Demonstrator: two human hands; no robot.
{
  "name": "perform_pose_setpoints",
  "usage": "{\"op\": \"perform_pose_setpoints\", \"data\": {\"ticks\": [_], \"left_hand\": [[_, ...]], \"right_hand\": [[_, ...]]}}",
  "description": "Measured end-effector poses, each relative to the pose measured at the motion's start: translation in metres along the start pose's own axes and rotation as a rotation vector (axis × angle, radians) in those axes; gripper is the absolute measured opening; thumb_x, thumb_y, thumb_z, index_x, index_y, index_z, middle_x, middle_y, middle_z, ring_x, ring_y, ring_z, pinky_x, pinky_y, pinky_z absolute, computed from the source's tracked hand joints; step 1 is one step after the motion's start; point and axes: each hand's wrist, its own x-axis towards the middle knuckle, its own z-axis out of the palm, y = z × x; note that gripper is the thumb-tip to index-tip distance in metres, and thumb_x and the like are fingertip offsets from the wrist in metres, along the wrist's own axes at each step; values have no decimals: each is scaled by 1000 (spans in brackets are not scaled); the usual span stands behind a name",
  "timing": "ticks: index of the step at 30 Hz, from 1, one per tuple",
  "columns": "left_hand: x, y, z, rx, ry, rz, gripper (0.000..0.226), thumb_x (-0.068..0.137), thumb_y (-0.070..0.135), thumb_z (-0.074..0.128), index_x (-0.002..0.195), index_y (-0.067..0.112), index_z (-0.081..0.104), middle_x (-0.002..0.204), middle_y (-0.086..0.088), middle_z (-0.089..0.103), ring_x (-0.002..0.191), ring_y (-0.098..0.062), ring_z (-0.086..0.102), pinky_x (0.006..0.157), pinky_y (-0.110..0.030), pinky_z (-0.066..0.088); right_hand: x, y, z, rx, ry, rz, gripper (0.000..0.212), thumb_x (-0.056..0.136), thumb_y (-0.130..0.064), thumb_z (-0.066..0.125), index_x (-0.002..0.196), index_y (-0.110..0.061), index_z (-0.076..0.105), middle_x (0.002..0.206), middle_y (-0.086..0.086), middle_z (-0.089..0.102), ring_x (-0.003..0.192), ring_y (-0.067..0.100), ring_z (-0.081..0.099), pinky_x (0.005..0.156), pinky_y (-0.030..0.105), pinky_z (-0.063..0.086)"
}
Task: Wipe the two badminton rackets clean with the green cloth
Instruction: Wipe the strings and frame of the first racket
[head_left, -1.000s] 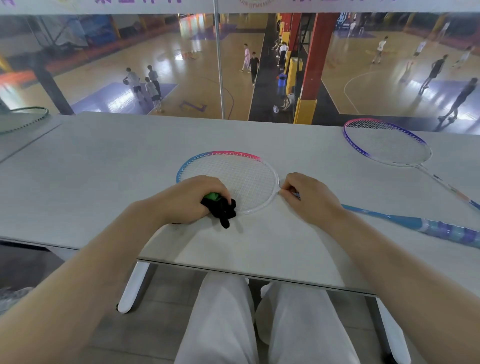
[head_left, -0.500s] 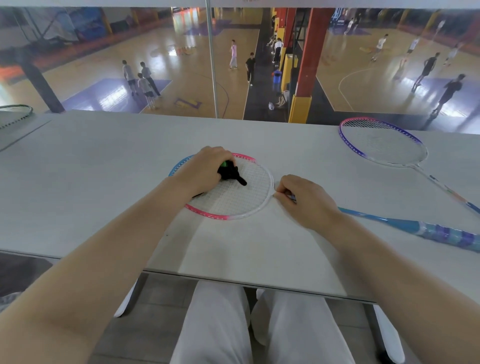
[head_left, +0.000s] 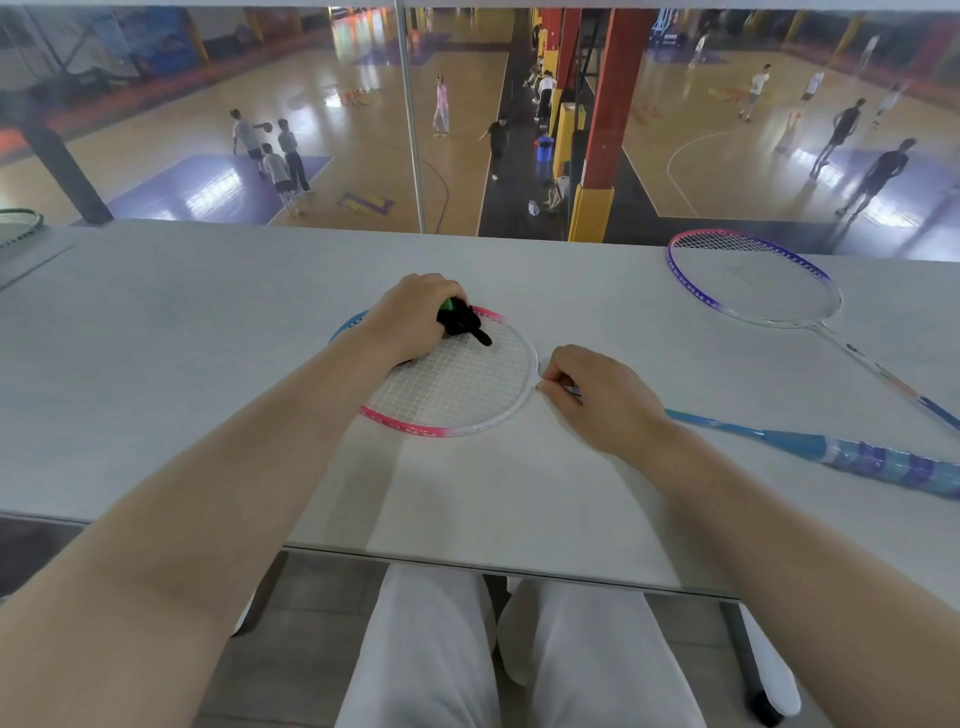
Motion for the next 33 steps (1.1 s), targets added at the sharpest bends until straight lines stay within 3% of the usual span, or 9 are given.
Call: {"op": "perform_pose_setpoints", "data": {"ticks": [4, 9, 15, 22, 27, 33], "left_hand": [[-14, -1, -6, -31, -50, 11, 42, 79, -5, 53, 112, 19, 64, 110, -1, 61, 105, -23, 52, 92, -41, 43], [-42, 1, -13, -88, -79, 43, 47, 76, -9, 52, 109, 21, 66, 103, 9, 58, 100, -13, 49, 86, -27, 37], [-83, 1, -19, -123, -101, 62, 52, 70, -10, 52, 103, 28, 67, 100, 17, 60, 102, -9, 54, 93, -27, 42], [-122, 2, -27, -140, -134, 67, 42, 81, -2, 60, 104, 32, 67, 101, 20, 61, 100, -7, 51, 91, -25, 39], [-128, 0, -41, -199, -216, 26, 44, 82, -1, 59, 100, 39, 66, 104, 19, 62, 100, 2, 53, 87, -13, 36], [-109, 0, -29, -94, -160, 12, 51, 75, -7, 53, 105, 32, 64, 107, 13, 60, 107, -11, 50, 96, -32, 41]], "right_hand": [[0, -1, -1, -2, -11, 11, 13, 95, -25, 56, 86, -16, 55, 82, -7, 55, 74, 16, 50, 64, 31, 38], [0, -4, -2, -8, -16, 36, 14, 96, -26, 56, 84, -18, 52, 82, -8, 53, 73, 14, 48, 63, 28, 32], [-1, -7, -5, -7, -36, 74, 15, 96, -28, 55, 85, -19, 51, 84, -7, 55, 76, 15, 49, 63, 27, 32], [-1, -8, -5, -11, -48, 86, 15, 96, -29, 56, 85, -19, 51, 85, -7, 55, 78, 16, 50, 65, 28, 33], [-1, -9, -6, -1, -50, 89, 17, 96, -29, 55, 83, -21, 49, 82, -9, 53, 77, 14, 48, 65, 28, 32], [-1, -9, -5, 3, -43, 76, 17, 96, -28, 55, 82, -20, 49, 81, -9, 54, 76, 15, 49, 64, 28, 32]]}}
